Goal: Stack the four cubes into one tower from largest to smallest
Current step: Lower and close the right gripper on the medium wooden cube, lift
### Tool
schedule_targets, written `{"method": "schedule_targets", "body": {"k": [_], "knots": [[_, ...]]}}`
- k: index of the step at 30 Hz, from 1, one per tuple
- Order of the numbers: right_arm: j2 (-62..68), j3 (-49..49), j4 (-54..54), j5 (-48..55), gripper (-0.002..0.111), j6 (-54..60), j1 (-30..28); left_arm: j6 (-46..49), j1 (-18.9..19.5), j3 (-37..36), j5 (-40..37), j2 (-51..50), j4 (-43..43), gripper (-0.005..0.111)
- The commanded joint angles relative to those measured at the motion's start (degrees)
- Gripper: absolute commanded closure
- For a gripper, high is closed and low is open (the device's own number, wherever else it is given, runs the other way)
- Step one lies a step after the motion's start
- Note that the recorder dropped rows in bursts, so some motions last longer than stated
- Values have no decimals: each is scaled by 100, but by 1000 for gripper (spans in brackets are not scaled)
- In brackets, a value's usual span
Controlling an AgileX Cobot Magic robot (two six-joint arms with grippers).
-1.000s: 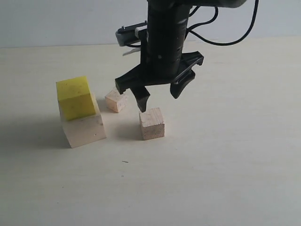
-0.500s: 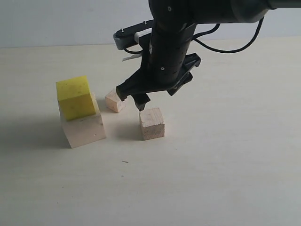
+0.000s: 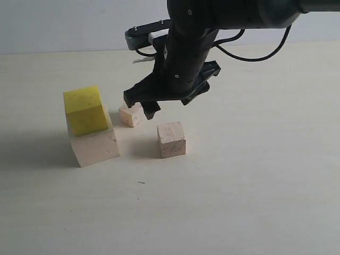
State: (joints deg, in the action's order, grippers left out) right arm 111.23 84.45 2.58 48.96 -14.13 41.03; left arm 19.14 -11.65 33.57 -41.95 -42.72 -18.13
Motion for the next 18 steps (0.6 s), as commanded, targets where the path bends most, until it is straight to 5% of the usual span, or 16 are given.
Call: {"method": "schedule_targets", "body": {"k": [1,18], "knots": [[254,-13,-53,-57,36,-154,-6,10,-36,-21,64,17,-97,107],[883,-13,343,-91,36,-1484,-17,10,-36,-21,52,17,-194,107]]}}
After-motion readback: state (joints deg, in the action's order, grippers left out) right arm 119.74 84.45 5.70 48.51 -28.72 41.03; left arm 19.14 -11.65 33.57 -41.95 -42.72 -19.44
